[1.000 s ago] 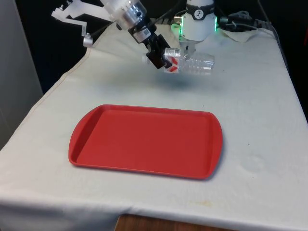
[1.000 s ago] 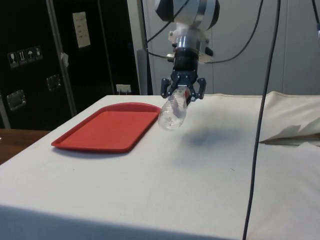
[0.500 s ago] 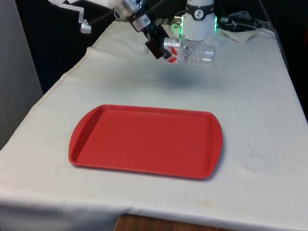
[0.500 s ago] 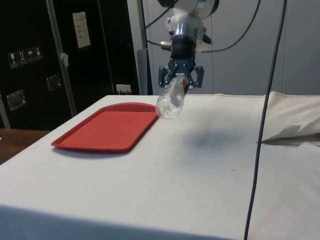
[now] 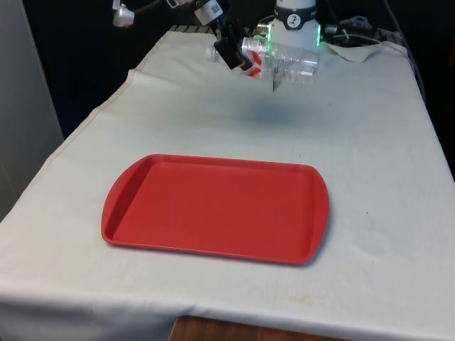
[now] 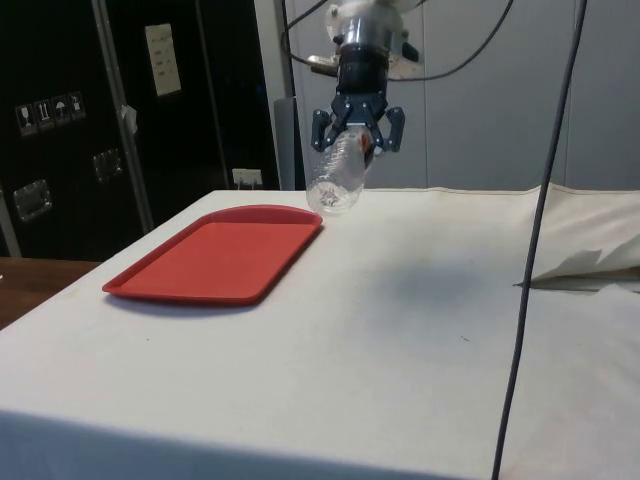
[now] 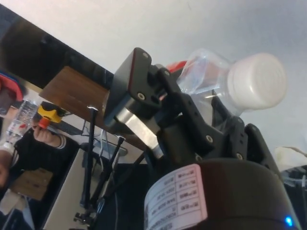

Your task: Place the bottle upright on the tray.

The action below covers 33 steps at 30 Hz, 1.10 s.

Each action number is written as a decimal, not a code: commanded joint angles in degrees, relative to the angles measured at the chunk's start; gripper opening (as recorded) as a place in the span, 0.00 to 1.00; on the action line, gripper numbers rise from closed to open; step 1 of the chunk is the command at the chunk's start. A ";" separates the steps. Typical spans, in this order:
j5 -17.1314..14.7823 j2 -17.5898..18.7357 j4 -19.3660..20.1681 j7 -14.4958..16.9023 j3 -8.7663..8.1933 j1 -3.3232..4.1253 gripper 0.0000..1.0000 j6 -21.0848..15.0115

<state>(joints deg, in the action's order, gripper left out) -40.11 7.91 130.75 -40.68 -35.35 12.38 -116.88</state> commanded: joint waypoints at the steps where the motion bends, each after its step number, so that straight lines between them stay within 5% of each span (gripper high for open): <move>1: 1.15 -0.86 0.06 -1.32 -0.06 0.23 0.28 -0.23; 19: 6.76 -3.38 -0.80 -5.96 1.09 0.00 0.28 -0.86; 33: 11.52 -3.21 -0.74 -9.17 2.18 0.23 0.28 -4.98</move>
<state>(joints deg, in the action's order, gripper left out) -29.56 4.64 129.95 -48.93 -33.29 12.38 -120.66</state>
